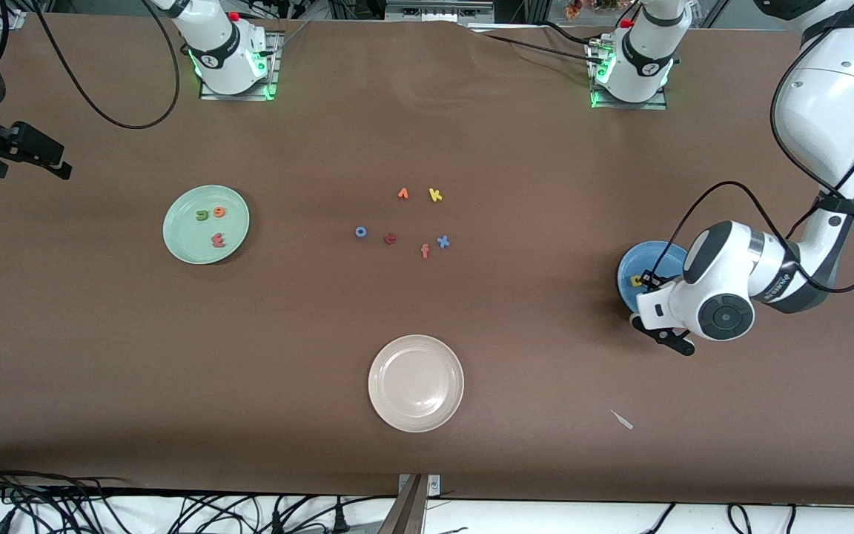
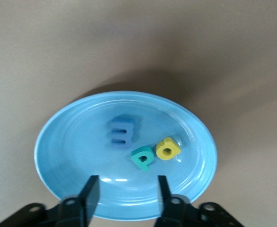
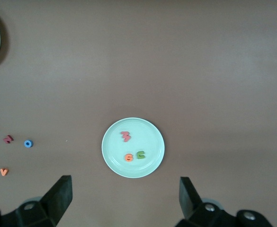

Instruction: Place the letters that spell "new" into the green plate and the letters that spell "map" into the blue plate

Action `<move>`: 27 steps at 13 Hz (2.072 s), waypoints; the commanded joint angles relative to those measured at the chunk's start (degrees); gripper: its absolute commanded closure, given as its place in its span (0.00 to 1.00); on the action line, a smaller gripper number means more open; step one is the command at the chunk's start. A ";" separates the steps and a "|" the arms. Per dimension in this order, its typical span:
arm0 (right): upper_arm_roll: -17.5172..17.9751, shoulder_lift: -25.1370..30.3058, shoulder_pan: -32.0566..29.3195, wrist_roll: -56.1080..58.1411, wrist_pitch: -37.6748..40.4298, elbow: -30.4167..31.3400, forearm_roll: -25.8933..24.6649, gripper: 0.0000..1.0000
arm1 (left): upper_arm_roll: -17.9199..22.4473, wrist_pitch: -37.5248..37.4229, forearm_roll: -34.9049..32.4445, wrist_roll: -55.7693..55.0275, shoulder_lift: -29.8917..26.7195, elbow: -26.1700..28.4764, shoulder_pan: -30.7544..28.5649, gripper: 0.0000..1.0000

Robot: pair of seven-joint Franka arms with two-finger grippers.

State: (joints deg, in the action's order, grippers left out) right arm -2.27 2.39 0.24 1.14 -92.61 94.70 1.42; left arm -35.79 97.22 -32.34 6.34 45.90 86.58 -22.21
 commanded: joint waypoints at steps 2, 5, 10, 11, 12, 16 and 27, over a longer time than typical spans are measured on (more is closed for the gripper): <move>-1.86 -0.11 2.22 0.26 -0.29 1.18 -0.19 0.00 | -0.77 -4.12 -0.26 1.39 -1.42 -2.81 -0.56 0.00; -1.60 -0.11 2.31 0.26 0.06 1.18 -0.10 0.00 | -0.95 -8.80 -0.18 1.13 -1.78 -6.68 -0.64 0.00; -1.51 0.16 2.31 0.17 1.82 1.01 -0.10 0.00 | -2.00 -9.33 4.99 -1.95 -4.24 -6.77 -6.24 0.00; -1.51 -0.10 2.40 0.17 1.39 0.83 -0.10 0.00 | -4.79 -9.42 6.23 -2.03 -4.24 -6.60 -9.32 0.00; -1.51 -0.19 2.40 0.17 1.29 0.75 -0.10 0.00 | -7.25 -9.51 6.50 -1.95 -4.24 -6.34 -12.74 0.00; -1.50 -0.11 2.40 0.17 1.47 0.83 -0.19 0.00 | -5.98 -11.00 6.94 -1.33 -8.44 -5.72 -14.27 0.00; -1.42 -0.11 2.40 0.17 1.47 0.83 -0.19 0.00 | 36.23 -10.04 30.05 -2.12 -35.07 0.52 20.97 0.00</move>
State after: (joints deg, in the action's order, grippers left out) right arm -3.33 1.68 2.22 1.14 -91.68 95.43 1.42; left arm -1.10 86.56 -4.97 4.64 16.65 83.80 -2.51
